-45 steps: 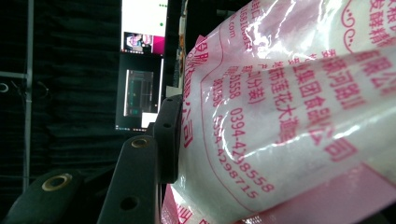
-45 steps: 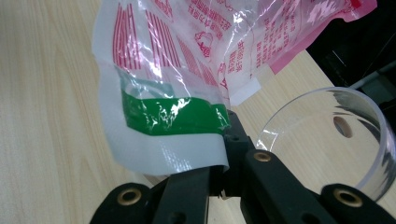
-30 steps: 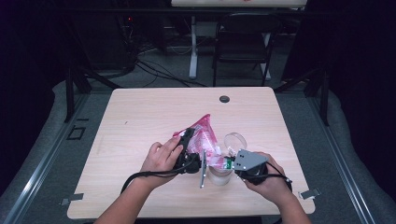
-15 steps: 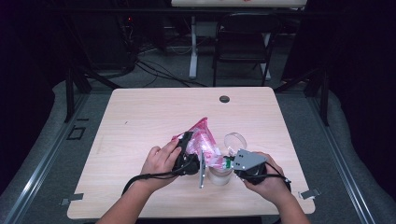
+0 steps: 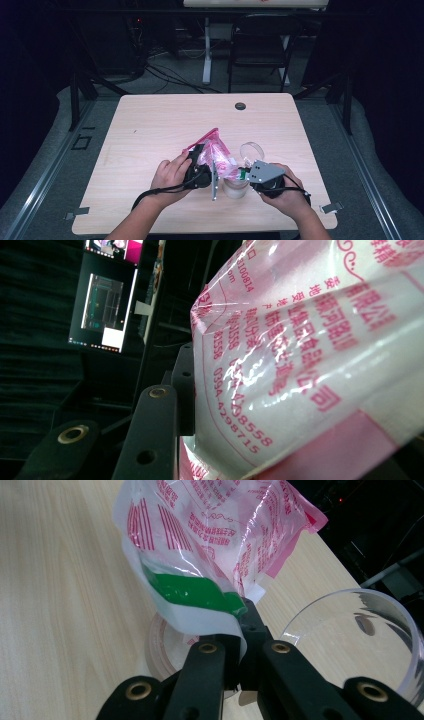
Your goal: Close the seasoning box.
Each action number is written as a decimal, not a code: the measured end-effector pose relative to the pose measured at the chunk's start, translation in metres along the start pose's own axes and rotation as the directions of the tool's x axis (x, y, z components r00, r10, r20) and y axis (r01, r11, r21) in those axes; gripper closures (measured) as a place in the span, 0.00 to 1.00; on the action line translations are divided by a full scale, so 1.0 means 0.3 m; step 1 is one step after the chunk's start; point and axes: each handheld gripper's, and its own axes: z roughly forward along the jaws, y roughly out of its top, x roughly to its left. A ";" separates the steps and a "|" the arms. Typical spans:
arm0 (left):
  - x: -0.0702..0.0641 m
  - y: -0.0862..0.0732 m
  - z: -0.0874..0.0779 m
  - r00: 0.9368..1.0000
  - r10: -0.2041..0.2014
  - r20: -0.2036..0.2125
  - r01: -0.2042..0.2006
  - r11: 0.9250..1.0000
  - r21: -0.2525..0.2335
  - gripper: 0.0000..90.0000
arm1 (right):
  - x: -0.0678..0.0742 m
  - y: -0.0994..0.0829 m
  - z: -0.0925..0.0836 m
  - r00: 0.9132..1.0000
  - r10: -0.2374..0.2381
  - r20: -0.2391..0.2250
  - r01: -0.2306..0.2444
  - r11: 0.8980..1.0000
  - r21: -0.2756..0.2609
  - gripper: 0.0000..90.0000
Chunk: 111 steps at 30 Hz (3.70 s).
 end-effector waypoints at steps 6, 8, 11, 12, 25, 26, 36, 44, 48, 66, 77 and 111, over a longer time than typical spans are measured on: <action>-0.005 -0.004 0.000 0.999 -0.029 0.019 0.029 1.000 0.009 0.75 | 0.001 0.001 -0.002 1.000 -0.002 0.002 0.002 1.000 0.002 1.00; -0.007 -0.005 -0.001 0.999 -0.033 0.022 0.033 0.999 0.015 0.75 | 0.002 0.001 0.000 1.000 0.001 0.002 -0.001 1.000 -0.004 1.00; -0.009 -0.006 -0.001 0.998 -0.050 0.031 0.049 0.999 0.021 0.75 | 0.002 0.001 -0.001 1.000 0.001 0.002 -0.001 1.000 -0.005 1.00; -0.009 -0.007 0.000 0.998 -0.055 0.033 0.054 0.998 0.020 0.75 | 0.002 0.001 -0.001 1.000 0.001 0.002 -0.001 1.000 -0.006 1.00; -0.016 -0.017 0.002 0.994 -0.094 0.054 0.093 0.995 0.027 0.76 | 0.006 0.007 -0.003 1.000 -0.005 -0.001 0.005 1.000 -0.008 1.00; -0.016 -0.017 0.002 0.994 -0.097 0.055 0.096 0.995 0.027 0.76 | 0.006 0.007 -0.003 1.000 -0.005 -0.002 0.005 1.000 -0.008 1.00; -0.031 -0.023 0.005 0.987 -0.142 0.076 0.139 0.989 0.040 0.76 | 0.008 0.007 0.002 1.000 -0.006 -0.002 0.006 1.000 -0.008 1.00; -0.054 -0.033 0.007 0.977 -0.192 0.092 0.188 0.981 0.051 0.76 | 0.014 0.012 0.003 1.000 -0.014 0.001 0.014 1.000 -0.005 1.00; -0.064 -0.039 0.005 0.971 -0.222 0.091 0.217 0.974 0.066 0.76 | 0.017 0.013 0.007 1.000 -0.015 -0.004 0.015 1.000 -0.009 1.00; -0.117 -0.058 0.004 0.954 -0.279 0.114 0.270 0.959 0.090 0.77 | 0.031 0.019 0.018 1.000 -0.026 -0.013 0.026 1.000 -0.006 1.00; -0.139 -0.074 0.013 0.928 -0.338 0.160 0.325 0.940 0.100 0.77 | 0.041 0.023 0.026 0.999 -0.031 -0.018 0.031 0.999 -0.006 1.00; -0.188 -0.098 0.043 0.830 -0.441 0.343 0.429 0.896 0.114 0.81 | 0.048 0.027 0.041 0.999 -0.013 -0.036 0.011 0.999 -0.034 0.73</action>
